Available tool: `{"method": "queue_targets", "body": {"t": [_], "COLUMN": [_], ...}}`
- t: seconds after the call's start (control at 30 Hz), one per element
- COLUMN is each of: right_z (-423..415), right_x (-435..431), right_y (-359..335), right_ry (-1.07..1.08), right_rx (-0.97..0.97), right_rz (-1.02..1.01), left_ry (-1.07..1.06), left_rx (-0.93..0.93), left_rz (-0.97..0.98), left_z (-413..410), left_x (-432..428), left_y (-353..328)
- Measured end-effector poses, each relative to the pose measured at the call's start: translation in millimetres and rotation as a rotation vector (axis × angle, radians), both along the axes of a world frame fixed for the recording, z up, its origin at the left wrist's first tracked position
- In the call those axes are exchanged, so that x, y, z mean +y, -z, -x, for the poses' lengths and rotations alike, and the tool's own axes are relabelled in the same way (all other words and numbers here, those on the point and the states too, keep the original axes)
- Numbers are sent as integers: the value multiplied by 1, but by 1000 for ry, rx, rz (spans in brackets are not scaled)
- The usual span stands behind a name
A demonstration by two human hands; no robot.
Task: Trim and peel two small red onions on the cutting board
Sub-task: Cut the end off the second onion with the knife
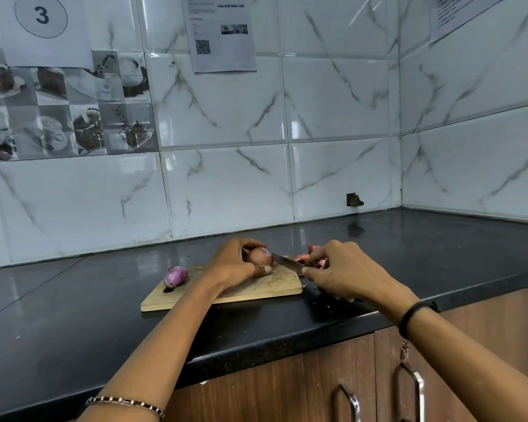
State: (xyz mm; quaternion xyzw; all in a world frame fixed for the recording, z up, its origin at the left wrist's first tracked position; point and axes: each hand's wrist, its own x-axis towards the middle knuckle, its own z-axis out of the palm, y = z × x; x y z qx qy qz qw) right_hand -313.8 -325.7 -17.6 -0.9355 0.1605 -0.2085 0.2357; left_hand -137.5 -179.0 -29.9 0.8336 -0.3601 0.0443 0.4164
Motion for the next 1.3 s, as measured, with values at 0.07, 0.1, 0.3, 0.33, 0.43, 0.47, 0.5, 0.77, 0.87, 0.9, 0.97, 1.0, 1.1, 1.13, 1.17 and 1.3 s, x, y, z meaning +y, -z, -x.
{"method": "queue_targets", "body": {"t": [0.07, 0.1, 0.3, 0.33, 0.43, 0.47, 0.5, 0.77, 0.87, 0.9, 0.97, 1.0, 1.1, 1.13, 1.17, 1.3], "right_z": [-3, -4, -7, -8, -13, -14, -15, -22, -26, -26, -27, -29, -30, -31, -31, -31], "right_x": [1, 1, 3, 3, 3, 4, 6, 18, 16, 16, 18, 18, 19, 19, 19, 19], "right_y": [2, 3, 12, 13, 18, 19, 20, 25, 27, 27, 26, 26, 25, 25, 26, 26], "right_ry": [58, 93, 66, 61, 42, 31, 16, -61, -77, -86, -103, -109, -118, -117, -117, -123], "right_rx": [-18, -35, -141, -164, -224, -235, -242, -280, -279, -278, -280, -278, -278, -281, -285, -295], "right_rz": [38, 57, -90, -115, -153, -157, -160, -148, -119, -110, -97, -92, -84, -78, -74, -68], "left_ry": [-16, -23, -2, 4, 19, 18, 10, 5, 13, 16, 22, 20, 2, -4, -7, -11], "left_rx": [-13, -14, -46, -53, -46, -38, -28, 87, 74, 60, 40, 37, 22, 15, 11, -15], "left_rz": [13, 31, 79, 69, 52, 53, 61, 97, 107, 110, 120, 128, 150, 153, 155, 161], "left_z": [0, 1, 5, 5, 4, 1, -2, -21, -22, -21, -19, -19, -17, -17, -17, -14], "left_x": [1, 2, 2, 2, 3, 4, 5, 11, 12, 11, 10, 9, 8, 7, 7, 4], "left_y": [-1, -2, 0, 0, -1, -1, -1, 3, 4, 4, 5, 6, 8, 8, 8, 9]}}
